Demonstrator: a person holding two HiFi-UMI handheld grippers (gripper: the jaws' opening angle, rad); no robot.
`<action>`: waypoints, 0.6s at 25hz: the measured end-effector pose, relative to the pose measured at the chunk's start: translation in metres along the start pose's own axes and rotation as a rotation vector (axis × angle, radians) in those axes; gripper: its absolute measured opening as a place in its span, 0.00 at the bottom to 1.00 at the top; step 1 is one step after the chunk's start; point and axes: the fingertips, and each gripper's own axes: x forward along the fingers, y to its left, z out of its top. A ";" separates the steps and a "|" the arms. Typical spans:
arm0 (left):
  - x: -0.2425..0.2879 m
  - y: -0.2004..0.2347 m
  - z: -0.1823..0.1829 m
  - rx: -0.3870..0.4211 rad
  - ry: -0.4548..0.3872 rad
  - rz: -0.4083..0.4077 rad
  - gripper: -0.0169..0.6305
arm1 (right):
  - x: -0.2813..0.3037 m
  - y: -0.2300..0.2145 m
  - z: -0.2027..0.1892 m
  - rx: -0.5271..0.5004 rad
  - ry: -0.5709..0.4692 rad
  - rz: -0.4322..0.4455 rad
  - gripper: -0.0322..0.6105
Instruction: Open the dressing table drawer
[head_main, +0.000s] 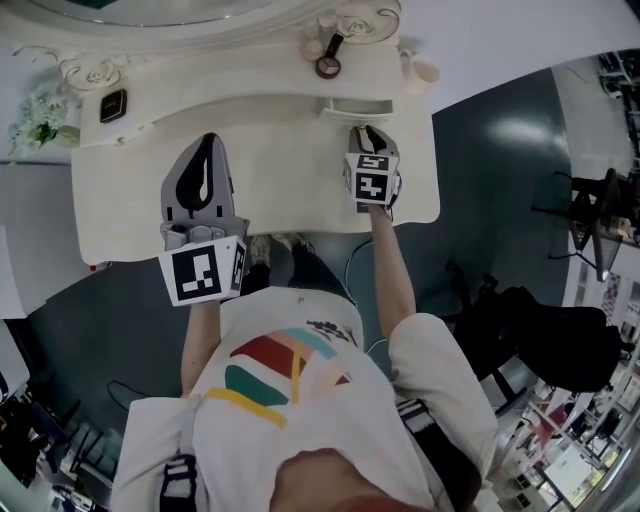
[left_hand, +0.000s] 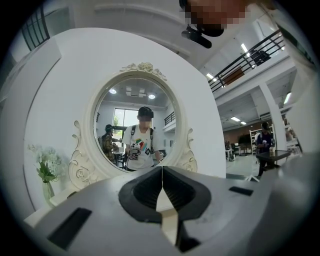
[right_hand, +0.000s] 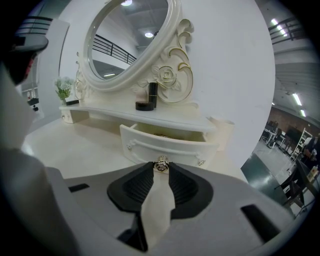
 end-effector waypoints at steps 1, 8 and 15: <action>-0.001 -0.001 0.001 0.000 -0.002 -0.002 0.04 | -0.002 0.000 -0.002 -0.002 -0.001 -0.001 0.18; -0.007 -0.004 0.004 0.000 -0.012 -0.024 0.04 | -0.018 0.005 -0.013 0.005 -0.003 -0.005 0.18; -0.010 -0.008 0.008 0.000 -0.024 -0.048 0.04 | -0.032 0.009 -0.026 0.009 0.008 -0.007 0.18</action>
